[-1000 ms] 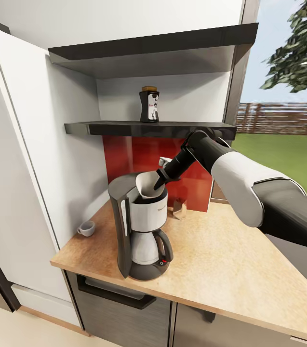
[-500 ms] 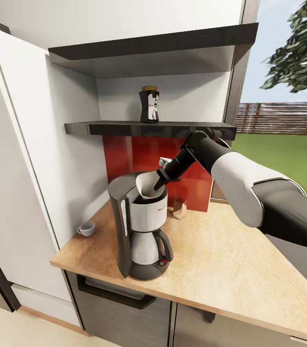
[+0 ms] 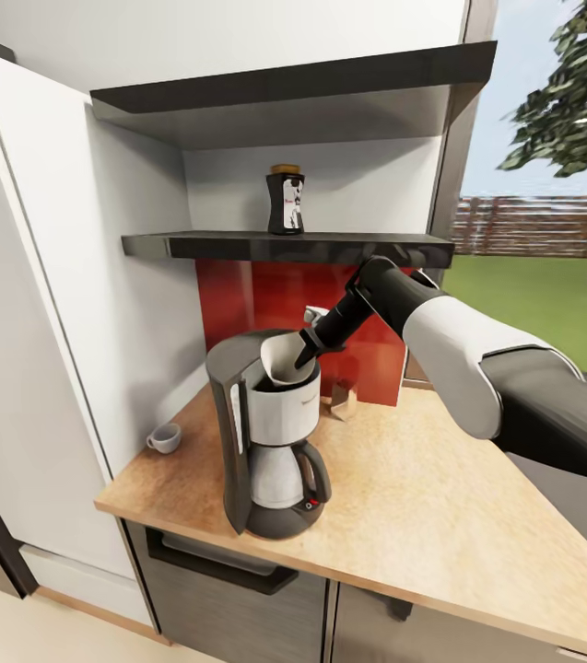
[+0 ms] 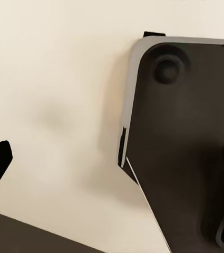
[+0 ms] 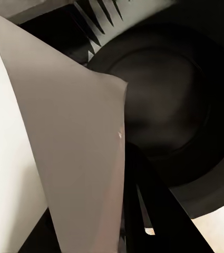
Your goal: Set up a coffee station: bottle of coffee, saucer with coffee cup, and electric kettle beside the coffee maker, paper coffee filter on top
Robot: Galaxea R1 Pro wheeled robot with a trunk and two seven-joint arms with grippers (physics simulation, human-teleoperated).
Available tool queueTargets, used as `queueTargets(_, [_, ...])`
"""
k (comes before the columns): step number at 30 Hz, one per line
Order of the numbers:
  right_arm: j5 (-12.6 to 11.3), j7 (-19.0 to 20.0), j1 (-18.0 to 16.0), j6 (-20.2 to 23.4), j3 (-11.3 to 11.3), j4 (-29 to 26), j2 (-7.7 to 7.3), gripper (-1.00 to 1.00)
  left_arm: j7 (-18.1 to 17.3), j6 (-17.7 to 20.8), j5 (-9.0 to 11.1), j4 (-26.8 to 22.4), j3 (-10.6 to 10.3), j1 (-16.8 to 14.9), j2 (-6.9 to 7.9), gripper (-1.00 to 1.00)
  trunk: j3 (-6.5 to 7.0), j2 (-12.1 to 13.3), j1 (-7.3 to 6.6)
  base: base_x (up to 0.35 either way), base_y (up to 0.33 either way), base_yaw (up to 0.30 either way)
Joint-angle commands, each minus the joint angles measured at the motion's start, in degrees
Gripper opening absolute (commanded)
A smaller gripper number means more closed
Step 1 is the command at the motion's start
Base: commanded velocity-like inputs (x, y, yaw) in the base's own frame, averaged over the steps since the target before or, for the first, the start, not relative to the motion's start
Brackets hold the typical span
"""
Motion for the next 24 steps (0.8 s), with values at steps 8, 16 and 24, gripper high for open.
queueTargets(8, [0.15,0.57,0.11,0.84,0.29,-0.20,0.00,-1.00,0.10,-0.02,0.55,-0.12,-0.12,0.14,0.04,1.00,-0.01,-0.03,0.03,0.024,0.000,0.000])
queueTargets(16, [0.14,0.57,0.12,0.84,0.29,-0.20,0.00,-1.00,0.10,-0.02,0.55,-0.12,-0.12,0.14,0.03,1.00,-0.01,-0.03,0.03,0.000,0.000,0.000])
queueTargets(24, [0.16,0.56,0.12,0.84,0.23,-0.19,0.00,-1.00,0.10,-0.02,0.55,-0.12,-0.12,0.16,0.06,1.00,-0.01,-0.03,0.03,0.000,0.000,0.000])
